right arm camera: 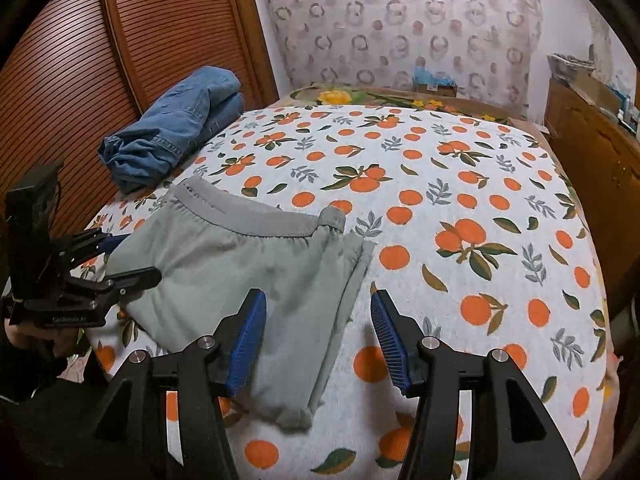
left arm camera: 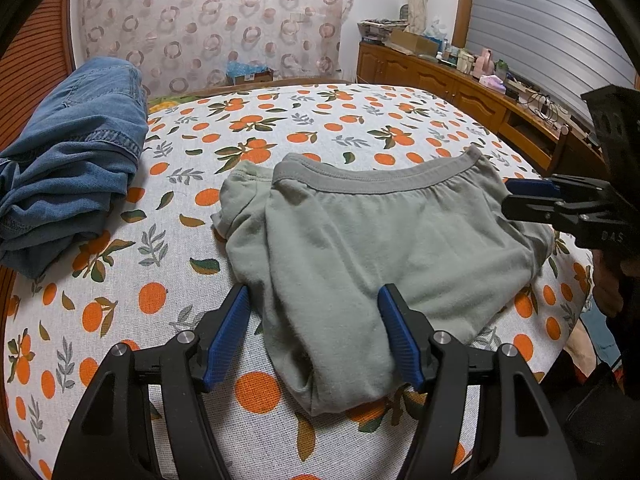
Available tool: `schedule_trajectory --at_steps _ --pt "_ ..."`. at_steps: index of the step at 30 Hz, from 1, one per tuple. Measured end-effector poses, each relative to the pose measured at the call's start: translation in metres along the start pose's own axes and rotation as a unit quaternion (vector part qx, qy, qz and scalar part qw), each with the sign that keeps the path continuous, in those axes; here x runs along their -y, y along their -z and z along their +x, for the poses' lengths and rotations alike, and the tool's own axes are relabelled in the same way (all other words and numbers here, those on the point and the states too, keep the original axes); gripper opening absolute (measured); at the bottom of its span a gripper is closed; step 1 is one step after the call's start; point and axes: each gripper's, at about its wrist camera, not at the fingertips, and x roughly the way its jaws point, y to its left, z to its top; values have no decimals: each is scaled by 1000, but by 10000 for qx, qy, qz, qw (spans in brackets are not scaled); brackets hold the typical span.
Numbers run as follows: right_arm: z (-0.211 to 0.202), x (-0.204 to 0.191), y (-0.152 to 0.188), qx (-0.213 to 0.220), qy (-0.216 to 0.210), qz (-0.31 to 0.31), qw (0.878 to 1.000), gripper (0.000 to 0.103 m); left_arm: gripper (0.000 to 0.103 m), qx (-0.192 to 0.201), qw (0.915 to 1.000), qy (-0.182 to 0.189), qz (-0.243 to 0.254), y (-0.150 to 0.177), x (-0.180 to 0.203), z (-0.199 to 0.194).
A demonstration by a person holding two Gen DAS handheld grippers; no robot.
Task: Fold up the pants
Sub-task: 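Move both open grippers to the grey waistband of the pants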
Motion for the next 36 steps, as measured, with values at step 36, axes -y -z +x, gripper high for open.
schedule_trajectory --at_steps 36 --pt "38 2 -23 -245 123 -42 9996 57 62 -233 9984 144 -500 -48 -40 33"
